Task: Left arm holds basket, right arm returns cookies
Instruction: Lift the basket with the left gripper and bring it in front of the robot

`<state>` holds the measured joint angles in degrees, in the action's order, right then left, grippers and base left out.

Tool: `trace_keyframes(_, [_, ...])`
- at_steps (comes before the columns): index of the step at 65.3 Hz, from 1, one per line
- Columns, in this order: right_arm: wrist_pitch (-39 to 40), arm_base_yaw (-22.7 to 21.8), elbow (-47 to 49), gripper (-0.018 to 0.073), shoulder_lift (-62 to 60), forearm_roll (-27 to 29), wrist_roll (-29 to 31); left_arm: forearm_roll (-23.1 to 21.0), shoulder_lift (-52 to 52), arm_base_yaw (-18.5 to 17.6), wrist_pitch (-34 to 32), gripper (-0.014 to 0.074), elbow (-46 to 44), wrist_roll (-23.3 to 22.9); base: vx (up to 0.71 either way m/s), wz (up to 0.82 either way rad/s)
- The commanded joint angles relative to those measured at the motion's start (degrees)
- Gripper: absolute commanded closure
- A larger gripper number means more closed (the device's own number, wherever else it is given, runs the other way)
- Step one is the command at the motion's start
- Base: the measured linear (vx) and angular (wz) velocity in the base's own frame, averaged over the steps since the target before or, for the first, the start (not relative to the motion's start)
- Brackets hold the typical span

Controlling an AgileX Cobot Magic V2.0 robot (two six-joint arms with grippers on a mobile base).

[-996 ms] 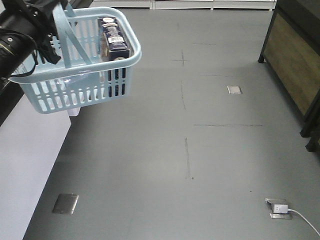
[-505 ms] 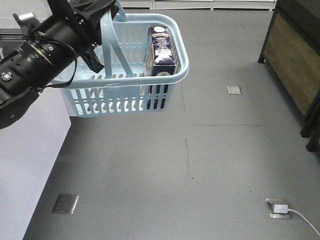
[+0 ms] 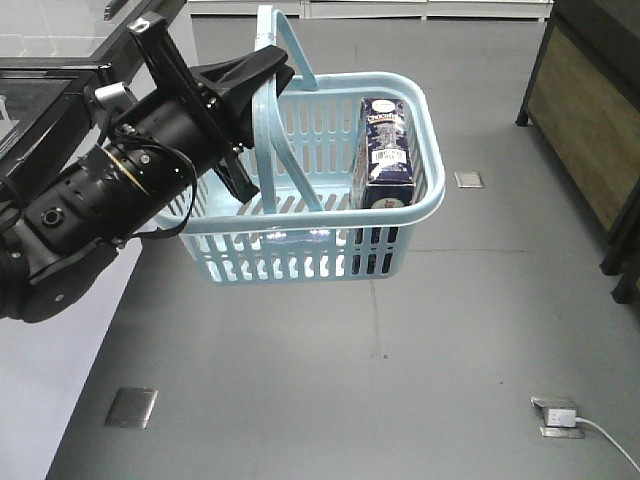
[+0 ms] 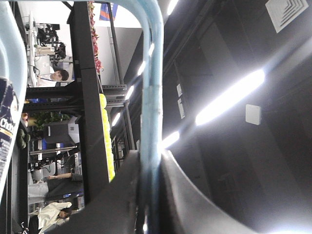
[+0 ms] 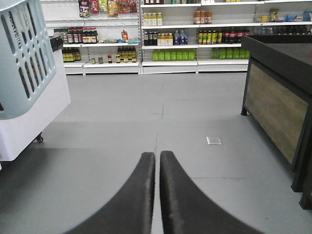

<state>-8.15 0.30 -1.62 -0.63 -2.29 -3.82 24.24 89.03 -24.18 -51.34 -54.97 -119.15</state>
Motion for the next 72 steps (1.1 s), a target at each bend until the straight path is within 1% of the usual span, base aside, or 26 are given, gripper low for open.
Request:
trace_keyframes(1, [4.33,-0.28,-1.01,0.0566,-0.51,-0.16,0.54,-3.63,-5.03,-0.46,-8.13,0.0599,0.29,1.49,0.0,0.0])
trace_keyframes(18, [4.33,-0.28,-1.01,0.0566,-0.51,-0.16,0.54,-3.7,-9.9,-0.65,-9.9,0.0599,6.98,2.57,0.0,0.0])
trace_keyframes(29, [4.33,-0.28,-1.01,0.0566,-0.51,-0.16,0.54,-4.92,-11.87,-3.24,-9.77,0.0599,11.46,3.01,0.0,0.0])
trace_keyframes(39, [4.33,-0.28,-1.01,0.0566,-0.51,-0.16,0.54,-5.08,-12.01,-6.08,-9.85,0.0599,13.98,3.39,0.0,0.0])
trace_keyframes(45, [4.33,-0.28,-1.01,0.0566,-0.51,-0.16,0.54,-6.93,-12.01,-7.44,-9.85,0.0599,15.46,4.72,0.0,0.0])
trace_keyframes(54, [4.33,-0.28,-1.01,0.0566,-0.51,-0.16,0.54,-11.28,-12.61,-9.67,-10.23,0.0599,18.03,7.11,0.0,0.0])
trace_keyframes(60, [4.33,-0.28,-1.01,0.0566,-0.51,-0.16,0.54,-12.37,-12.99,-10.73,-11.04,0.0599,19.36,8.58,0.0,0.0])
trace_keyframes(65, [4.33,-0.28,-1.01,0.0566,-0.51,-0.16,0.54,-12.38,-13.2,-11.49,-11.14,0.0599,19.83,8.8,0.0,0.0])
trace_keyframes(72, [4.33,-0.28,-1.01,0.0566,-0.51,-0.16,0.54,-13.61,-13.45,-12.65,-11.15,0.0599,20.45,9.0,0.0,0.0])
